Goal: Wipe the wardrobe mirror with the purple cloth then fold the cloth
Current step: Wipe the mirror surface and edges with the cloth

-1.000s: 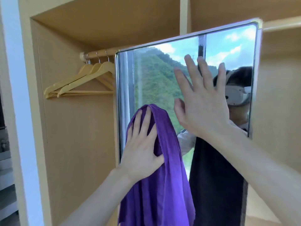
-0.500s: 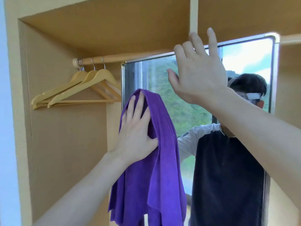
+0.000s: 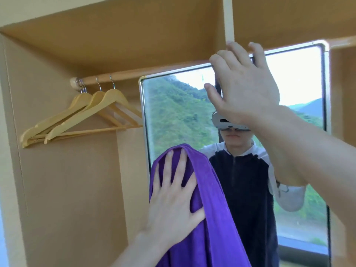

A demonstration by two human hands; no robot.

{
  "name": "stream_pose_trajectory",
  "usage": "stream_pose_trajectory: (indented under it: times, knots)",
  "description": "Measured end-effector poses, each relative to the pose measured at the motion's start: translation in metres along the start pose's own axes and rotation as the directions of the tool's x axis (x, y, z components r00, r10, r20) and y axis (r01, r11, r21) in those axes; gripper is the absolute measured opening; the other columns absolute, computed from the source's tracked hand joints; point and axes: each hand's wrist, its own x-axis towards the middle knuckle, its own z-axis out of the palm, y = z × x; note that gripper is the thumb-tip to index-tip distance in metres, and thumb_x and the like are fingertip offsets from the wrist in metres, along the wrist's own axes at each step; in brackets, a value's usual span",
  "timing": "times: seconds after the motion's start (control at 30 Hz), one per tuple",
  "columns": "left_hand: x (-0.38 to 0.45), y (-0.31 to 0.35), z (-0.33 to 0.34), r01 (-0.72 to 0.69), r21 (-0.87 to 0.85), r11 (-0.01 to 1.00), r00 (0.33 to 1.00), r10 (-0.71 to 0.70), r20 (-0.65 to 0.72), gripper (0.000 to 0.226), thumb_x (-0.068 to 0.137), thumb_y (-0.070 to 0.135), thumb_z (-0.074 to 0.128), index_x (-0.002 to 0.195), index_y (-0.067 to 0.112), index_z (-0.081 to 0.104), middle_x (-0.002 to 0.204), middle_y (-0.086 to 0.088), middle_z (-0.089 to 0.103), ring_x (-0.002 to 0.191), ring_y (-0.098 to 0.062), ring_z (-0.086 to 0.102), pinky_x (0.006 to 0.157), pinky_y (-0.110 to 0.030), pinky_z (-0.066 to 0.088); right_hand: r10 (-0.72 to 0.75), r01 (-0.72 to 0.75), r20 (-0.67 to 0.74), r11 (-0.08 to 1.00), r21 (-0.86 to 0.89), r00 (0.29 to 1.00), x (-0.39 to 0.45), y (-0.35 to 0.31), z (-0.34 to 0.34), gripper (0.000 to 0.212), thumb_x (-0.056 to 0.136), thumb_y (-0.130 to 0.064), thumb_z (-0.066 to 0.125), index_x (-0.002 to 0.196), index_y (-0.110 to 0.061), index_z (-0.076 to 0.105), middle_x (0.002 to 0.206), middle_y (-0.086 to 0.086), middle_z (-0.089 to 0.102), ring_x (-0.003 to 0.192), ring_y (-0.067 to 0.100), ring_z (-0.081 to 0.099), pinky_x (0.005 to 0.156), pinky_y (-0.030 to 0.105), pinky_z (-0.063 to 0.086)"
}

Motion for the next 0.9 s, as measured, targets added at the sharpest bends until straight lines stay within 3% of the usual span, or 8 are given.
stream_pose_trajectory:
  times: [0.2,0.33,0.47,0.63,0.73,0.8,0.9]
  knots:
    - [0.003,-0.021,-0.013,0.011,-0.064,0.998,1.000,-0.012,-0.015,0.095,0.079,0.059,0.059,0.159,0.035,0.013,0.171,-0.002,-0.005,0.156,-0.033,-0.008,0.120,-0.053,0.012,-0.014,0.014,-0.003,0.998,-0.054,1.000,-0.010,-0.008,0.002,0.070,0.101,-0.047,0.029,0.158,-0.006,0.029,0.165,0.010,0.033,0.154,0.034,0.025,0.124,0.064,0.008]
    - [0.042,-0.023,-0.031,0.047,-0.099,0.994,0.995,-0.056,-0.086,0.089,0.083,0.061,0.055,0.157,0.033,0.016,0.171,-0.001,-0.005,0.155,-0.031,-0.011,0.119,-0.049,0.008,0.013,-0.014,-0.010,0.999,-0.048,1.000,-0.010,-0.010,0.003,0.065,0.098,-0.046,0.033,0.150,-0.008,0.035,0.153,0.010,0.043,0.148,0.034,0.032,0.124,0.063,0.008]
    - [0.075,0.002,-0.041,0.129,-0.139,0.982,0.981,-0.146,-0.125,0.082,0.084,0.063,0.042,0.155,0.026,0.024,0.170,-0.008,-0.004,0.155,-0.037,-0.010,0.119,-0.059,0.010,0.009,-0.009,-0.013,1.000,-0.025,1.000,-0.010,-0.009,0.003,0.060,0.097,-0.045,0.035,0.145,-0.009,0.038,0.146,0.009,0.046,0.144,0.033,0.035,0.124,0.061,0.011]
    - [0.019,0.019,0.001,0.055,-0.082,0.995,0.996,-0.060,-0.060,0.079,0.078,0.063,0.052,0.147,0.028,0.038,0.170,-0.010,0.001,0.154,-0.041,-0.007,0.116,-0.063,0.018,0.031,-0.031,0.012,0.999,-0.039,0.999,-0.010,-0.011,0.003,0.064,0.099,-0.045,0.033,0.150,-0.006,0.034,0.154,0.012,0.040,0.149,0.035,0.030,0.122,0.066,0.009]
    - [-0.023,0.018,0.027,0.063,-0.070,0.996,0.998,-0.061,0.027,0.078,0.073,0.059,0.060,0.142,0.028,0.044,0.169,-0.009,0.005,0.154,-0.041,-0.004,0.115,-0.063,0.023,0.046,-0.041,0.052,0.994,-0.098,0.998,-0.027,-0.019,0.004,0.072,0.101,-0.050,0.028,0.162,-0.011,0.020,0.170,0.013,0.019,0.157,0.039,0.014,0.119,0.075,0.006]
    - [-0.039,0.017,0.037,0.088,-0.084,0.993,0.995,-0.084,0.049,0.076,0.071,0.057,0.064,0.140,0.028,0.046,0.170,-0.008,0.005,0.155,-0.040,-0.004,0.116,-0.061,0.022,0.012,0.000,0.099,0.993,-0.118,0.995,-0.050,-0.030,0.009,0.073,0.102,-0.052,0.025,0.165,-0.017,0.013,0.173,0.011,0.008,0.159,0.039,0.006,0.116,0.078,0.005]
    - [-0.052,0.020,0.042,0.119,-0.113,0.986,0.992,-0.114,0.052,0.077,0.069,0.053,0.066,0.139,0.028,0.046,0.170,-0.008,0.003,0.155,-0.039,-0.007,0.116,-0.059,0.018,-0.026,0.039,0.127,0.994,-0.100,0.992,-0.090,-0.041,0.016,0.071,0.103,-0.051,0.023,0.166,-0.021,0.009,0.174,0.009,0.005,0.159,0.039,0.004,0.116,0.078,0.004]
